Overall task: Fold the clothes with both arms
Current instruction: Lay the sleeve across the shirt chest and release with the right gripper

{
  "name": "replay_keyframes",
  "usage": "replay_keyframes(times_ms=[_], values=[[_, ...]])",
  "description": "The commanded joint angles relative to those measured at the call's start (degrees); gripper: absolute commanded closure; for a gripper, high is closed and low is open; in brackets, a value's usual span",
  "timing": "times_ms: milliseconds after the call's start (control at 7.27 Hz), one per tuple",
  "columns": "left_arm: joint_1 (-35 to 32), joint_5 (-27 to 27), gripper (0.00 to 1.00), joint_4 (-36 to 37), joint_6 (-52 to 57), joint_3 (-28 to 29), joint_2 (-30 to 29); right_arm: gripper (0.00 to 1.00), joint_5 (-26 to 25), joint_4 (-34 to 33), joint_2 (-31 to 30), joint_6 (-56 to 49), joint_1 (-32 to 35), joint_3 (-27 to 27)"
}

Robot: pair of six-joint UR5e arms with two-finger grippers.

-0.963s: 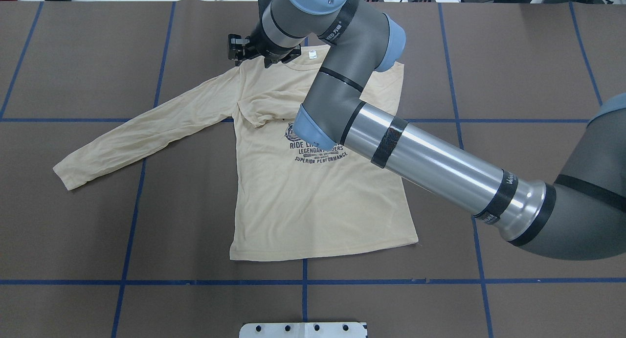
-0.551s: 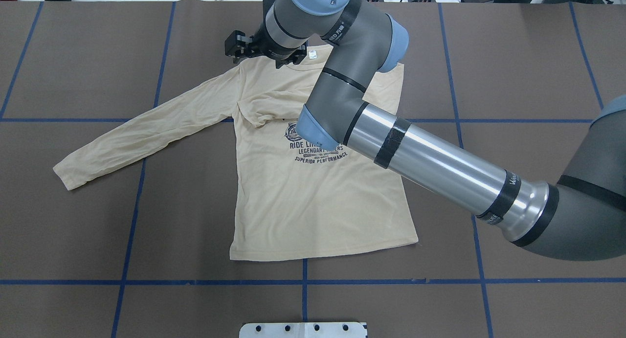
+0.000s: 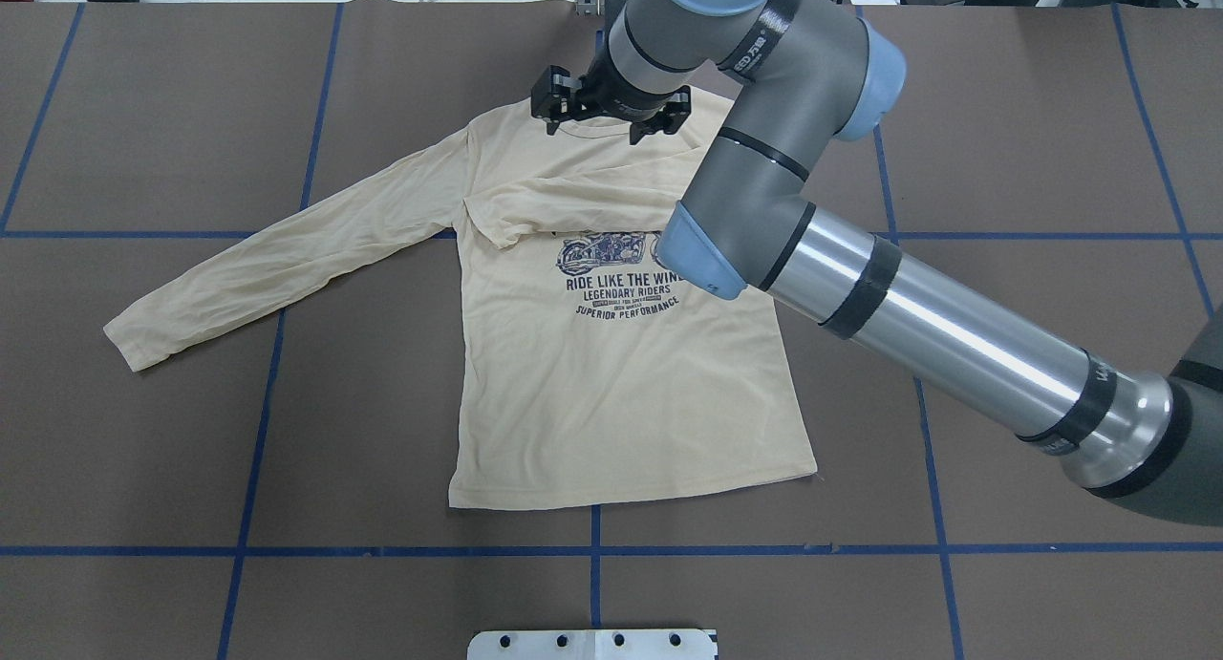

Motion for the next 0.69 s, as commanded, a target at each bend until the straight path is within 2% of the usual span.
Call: replay_keyframes(times_ms=[0, 138, 275, 413, 551], values=[[11.66, 11.82, 0.0, -2.29, -14.59, -2.22, 1.35, 0.0, 0.78, -20.34, -5.42, -11.65, 2.53, 13.68], [17.55, 16.4, 0.01, -3.25, -20.32, -2.06, 2.49, 0.0, 2.78, -22.5, -10.76, -14.93, 5.33, 19.14], [19.7, 18.1, 0.01, -7.09, -21.6, -1.53, 5.02, 0.0, 7.67, -22.61, -17.86, -21.14, 9.27, 23.89], [21.03, 18.38, 0.01, -15.31, -23.44, 1.61, 8.27, 0.0, 10.68, -22.61, -23.15, -24.42, 12.27, 27.6], [24.0, 21.86, 0.01, -20.44, -26.94, 6.07, 8.3, 0.0, 11.23, -22.61, -25.55, -24.8, 12.91, 29.37]])
